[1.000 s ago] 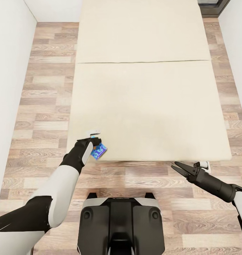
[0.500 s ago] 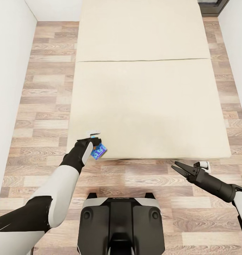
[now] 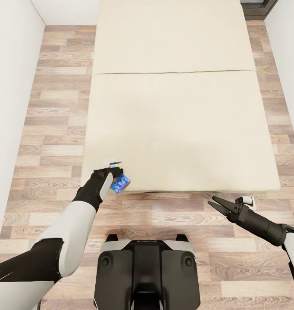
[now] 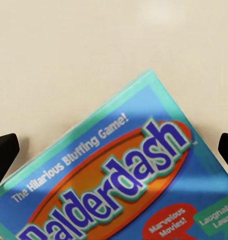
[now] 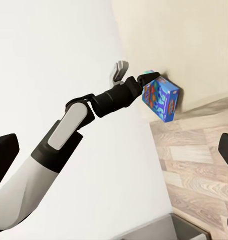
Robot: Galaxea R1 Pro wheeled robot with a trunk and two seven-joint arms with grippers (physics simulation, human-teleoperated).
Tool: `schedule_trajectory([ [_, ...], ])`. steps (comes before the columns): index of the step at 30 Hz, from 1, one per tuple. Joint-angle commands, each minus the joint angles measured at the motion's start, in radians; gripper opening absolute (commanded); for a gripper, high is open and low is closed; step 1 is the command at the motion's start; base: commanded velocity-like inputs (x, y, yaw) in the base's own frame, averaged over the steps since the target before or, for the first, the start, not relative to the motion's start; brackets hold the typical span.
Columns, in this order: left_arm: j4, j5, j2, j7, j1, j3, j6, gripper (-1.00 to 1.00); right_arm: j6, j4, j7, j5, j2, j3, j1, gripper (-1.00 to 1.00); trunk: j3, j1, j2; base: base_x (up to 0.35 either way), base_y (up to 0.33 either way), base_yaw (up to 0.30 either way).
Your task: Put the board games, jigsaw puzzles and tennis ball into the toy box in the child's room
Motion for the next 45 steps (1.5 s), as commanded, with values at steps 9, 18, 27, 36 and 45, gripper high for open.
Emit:
schedule_trajectory([
  [9, -0.001, 0.001, -0.001, -0.001, 0.000, 0.004, 0.005, 1.00, 0.004, 0.000, 0.005, 0.004, 0.000, -0.001, 0.000, 1.00, -0.001, 0.001, -0.002, -0.009, 0.000, 0.000],
  [18, -0.001, 0.001, -0.001, 0.003, 0.000, 0.004, 0.005, 1.00, 0.004, 0.000, 0.007, 0.004, 0.000, -0.001, 0.000, 1.00, -0.001, 0.001, -0.002, -0.067, 0.000, 0.000],
  [27, -0.001, 0.001, -0.001, 0.002, 0.000, 0.004, 0.005, 1.00, 0.004, 0.000, 0.006, 0.004, 0.000, -0.001, 0.000, 1.00, -0.001, 0.001, -0.002, -0.015, 0.000, 0.000],
  [36, -0.001, 0.001, -0.001, 0.002, 0.000, 0.004, 0.005, 1.00, 0.004, -0.001, 0.007, 0.004, 0.000, -0.001, -0.001, 1.00, -0.001, 0.001, -0.002, 0.000, 0.000, 0.000],
  [45, -0.001, 0.001, -0.001, 0.003, 0.000, 0.003, 0.005, 1.00, 0.004, 0.000, 0.007, 0.004, 0.000, -0.001, -0.001, 1.00, -0.001, 0.001, -0.002, -0.061, 0.000, 0.000],
])
